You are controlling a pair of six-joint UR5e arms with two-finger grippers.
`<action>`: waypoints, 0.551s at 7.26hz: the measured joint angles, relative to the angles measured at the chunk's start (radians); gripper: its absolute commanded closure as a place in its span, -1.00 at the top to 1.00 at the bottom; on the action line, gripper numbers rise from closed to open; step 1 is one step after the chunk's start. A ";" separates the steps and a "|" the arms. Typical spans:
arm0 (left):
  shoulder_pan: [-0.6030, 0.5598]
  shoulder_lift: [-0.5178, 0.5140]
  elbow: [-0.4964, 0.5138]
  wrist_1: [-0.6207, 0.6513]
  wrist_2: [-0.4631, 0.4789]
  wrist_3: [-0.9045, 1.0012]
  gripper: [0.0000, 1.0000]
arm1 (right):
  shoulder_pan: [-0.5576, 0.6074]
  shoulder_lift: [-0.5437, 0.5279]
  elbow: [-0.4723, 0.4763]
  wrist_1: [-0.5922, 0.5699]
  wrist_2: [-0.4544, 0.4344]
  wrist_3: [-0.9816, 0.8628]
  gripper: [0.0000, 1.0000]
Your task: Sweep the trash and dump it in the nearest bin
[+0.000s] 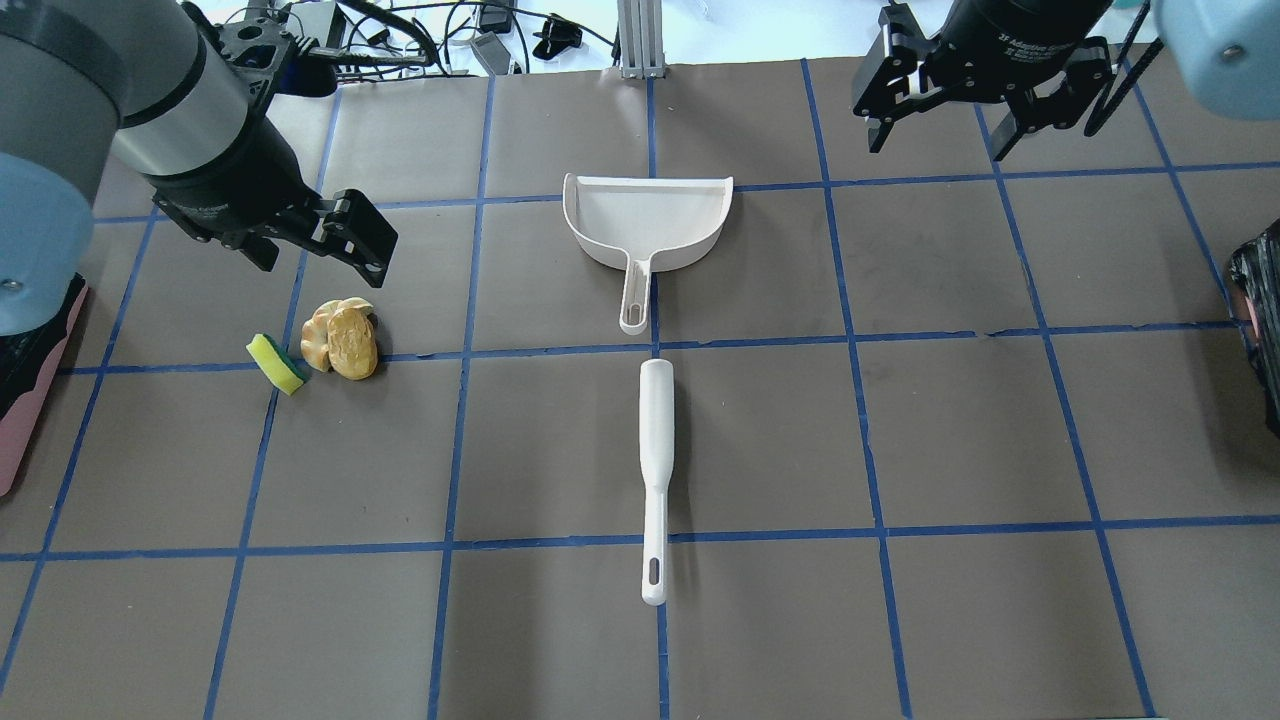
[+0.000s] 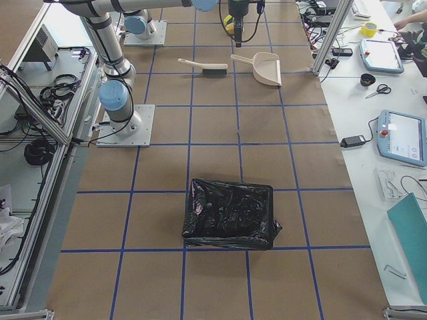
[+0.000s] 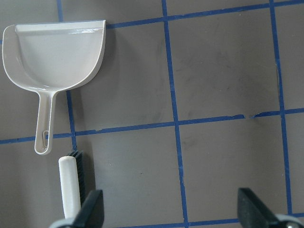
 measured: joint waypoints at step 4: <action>0.003 -0.006 -0.001 0.001 0.001 -0.014 1.00 | 0.000 0.002 0.001 0.002 0.000 0.001 1.00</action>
